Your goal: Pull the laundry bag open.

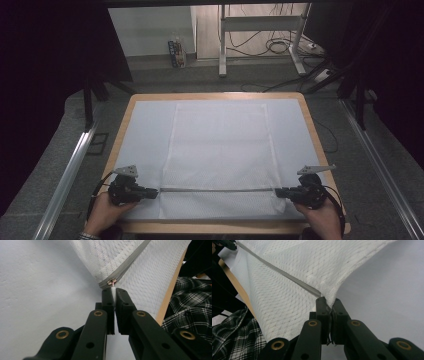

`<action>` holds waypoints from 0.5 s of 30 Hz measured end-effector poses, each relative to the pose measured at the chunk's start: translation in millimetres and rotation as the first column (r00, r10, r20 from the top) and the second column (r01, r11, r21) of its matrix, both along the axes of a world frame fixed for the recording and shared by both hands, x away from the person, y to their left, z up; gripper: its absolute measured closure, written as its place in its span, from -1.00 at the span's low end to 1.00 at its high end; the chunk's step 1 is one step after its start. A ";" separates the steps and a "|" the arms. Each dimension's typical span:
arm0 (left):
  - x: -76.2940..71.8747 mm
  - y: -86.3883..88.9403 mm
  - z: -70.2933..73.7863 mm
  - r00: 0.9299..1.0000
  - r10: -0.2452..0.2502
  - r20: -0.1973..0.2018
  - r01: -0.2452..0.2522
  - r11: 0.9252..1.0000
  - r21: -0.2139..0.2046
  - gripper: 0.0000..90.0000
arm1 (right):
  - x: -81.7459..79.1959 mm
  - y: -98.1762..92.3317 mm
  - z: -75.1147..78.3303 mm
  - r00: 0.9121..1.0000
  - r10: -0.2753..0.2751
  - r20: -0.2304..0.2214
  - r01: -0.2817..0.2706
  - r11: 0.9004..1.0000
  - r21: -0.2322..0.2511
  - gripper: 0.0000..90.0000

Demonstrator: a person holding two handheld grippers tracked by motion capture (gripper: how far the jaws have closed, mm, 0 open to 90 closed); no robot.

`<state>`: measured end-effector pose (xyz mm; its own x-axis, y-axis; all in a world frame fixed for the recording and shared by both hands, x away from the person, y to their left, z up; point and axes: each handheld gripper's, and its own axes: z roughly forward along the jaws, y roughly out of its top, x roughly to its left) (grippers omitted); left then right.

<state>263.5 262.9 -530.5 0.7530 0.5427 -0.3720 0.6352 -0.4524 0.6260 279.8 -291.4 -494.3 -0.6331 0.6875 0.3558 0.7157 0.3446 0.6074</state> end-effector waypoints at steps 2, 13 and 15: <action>0.1 -1.5 -0.7 1.000 -0.002 -0.004 0.002 1.000 0.007 0.91 | -0.3 0.7 -0.9 1.000 0.002 0.003 -0.002 1.000 -0.007 0.89; -0.3 -6.4 -8.4 0.998 -0.022 -0.054 0.023 0.999 0.032 0.80 | -1.2 5.4 -6.7 1.000 0.022 -0.009 -0.023 0.997 -0.071 0.75; -1.4 -7.9 -8.8 0.999 -0.025 -0.048 0.027 0.999 0.042 0.70 | -1.3 5.7 -7.8 1.000 0.023 -0.009 -0.023 0.997 -0.077 0.65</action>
<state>262.1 255.0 -539.3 0.7495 0.5389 -0.3846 0.6511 -0.4948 0.5756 278.5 -285.8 -502.2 -0.6463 0.6985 0.3073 0.7119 0.4069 0.5724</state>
